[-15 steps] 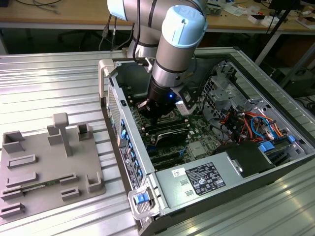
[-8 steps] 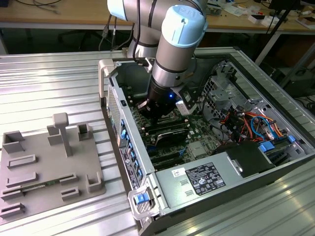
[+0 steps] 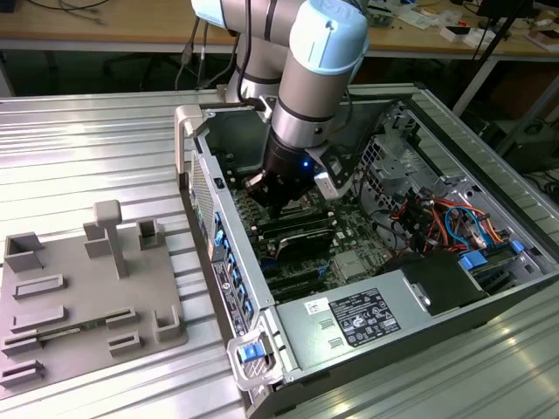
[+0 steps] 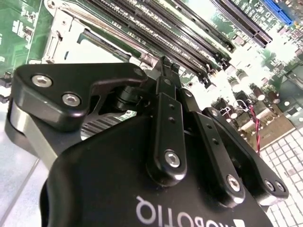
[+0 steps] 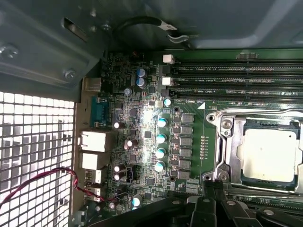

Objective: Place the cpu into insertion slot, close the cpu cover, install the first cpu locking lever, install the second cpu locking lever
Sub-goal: 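Install the second cpu locking lever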

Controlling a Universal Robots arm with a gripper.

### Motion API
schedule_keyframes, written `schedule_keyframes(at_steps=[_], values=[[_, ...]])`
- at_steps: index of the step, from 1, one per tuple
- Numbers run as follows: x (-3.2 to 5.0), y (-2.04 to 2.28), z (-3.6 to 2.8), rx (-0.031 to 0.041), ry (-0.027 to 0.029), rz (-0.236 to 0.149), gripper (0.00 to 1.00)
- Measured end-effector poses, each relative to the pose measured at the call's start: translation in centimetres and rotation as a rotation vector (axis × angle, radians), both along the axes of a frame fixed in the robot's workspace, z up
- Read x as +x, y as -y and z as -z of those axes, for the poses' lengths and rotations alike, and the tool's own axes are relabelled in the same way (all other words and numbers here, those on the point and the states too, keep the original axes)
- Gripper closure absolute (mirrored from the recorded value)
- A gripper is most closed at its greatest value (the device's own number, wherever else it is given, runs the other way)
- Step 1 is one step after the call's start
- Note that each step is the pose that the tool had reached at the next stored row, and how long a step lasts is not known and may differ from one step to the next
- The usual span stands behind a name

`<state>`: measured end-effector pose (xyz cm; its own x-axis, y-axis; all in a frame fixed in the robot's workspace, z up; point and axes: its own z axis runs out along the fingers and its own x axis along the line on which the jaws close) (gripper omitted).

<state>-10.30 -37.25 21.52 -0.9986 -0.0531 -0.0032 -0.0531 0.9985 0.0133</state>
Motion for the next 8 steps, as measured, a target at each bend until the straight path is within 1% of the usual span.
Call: schedule_keyframes(at_steps=[3, 6, 8], values=[[0.0, 0.0, -0.45, 0.0, 0.0, 0.0, 0.89], [0.0, 0.0, -1.04, -0.0001, 0.0, 0.0, 0.89], [0.0, 0.0, -1.08, 0.0002, 0.0001, 0.0, 0.89]])
